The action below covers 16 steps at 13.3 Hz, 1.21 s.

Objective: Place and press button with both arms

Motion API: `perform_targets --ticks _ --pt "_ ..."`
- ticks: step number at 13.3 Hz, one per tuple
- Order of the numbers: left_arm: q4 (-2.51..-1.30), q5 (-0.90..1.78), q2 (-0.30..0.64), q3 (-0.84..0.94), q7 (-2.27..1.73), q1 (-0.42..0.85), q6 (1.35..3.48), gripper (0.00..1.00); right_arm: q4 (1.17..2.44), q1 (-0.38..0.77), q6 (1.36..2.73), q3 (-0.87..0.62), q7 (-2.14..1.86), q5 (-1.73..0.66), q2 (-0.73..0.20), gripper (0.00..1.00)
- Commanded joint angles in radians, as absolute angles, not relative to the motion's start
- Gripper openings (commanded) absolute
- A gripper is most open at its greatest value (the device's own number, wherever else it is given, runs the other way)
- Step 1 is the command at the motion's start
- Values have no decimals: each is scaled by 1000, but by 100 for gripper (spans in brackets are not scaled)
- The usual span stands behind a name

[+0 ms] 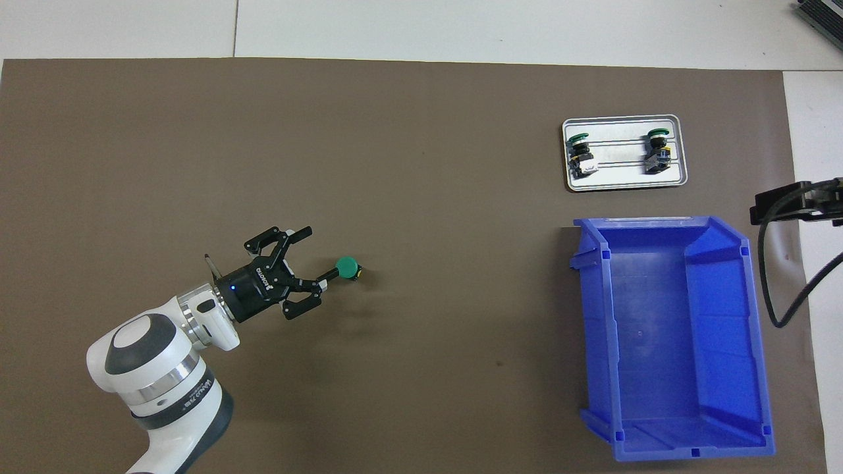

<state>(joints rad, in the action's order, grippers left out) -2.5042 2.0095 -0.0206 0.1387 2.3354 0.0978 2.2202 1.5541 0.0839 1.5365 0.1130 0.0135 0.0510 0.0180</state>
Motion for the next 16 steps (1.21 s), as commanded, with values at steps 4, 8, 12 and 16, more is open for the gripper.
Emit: perform_targets --ticks 4,8,12,16 --pt "-2373 1500 -63 144 1908 -35 2217 93 1585 80 1543 109 20 44 44 100" --pt "-2231 1099 -80 159 1411 -20 2214 81 1585 80 1543 109 20 44 44 100" --pt "-2119 649 -72 163 951 107 2218 68 1585 80 1543 109 20 44 44 100" --pt "-2088 278 -58 163 545 253 2233 0 1585 80 1543 109 20 44 44 100"
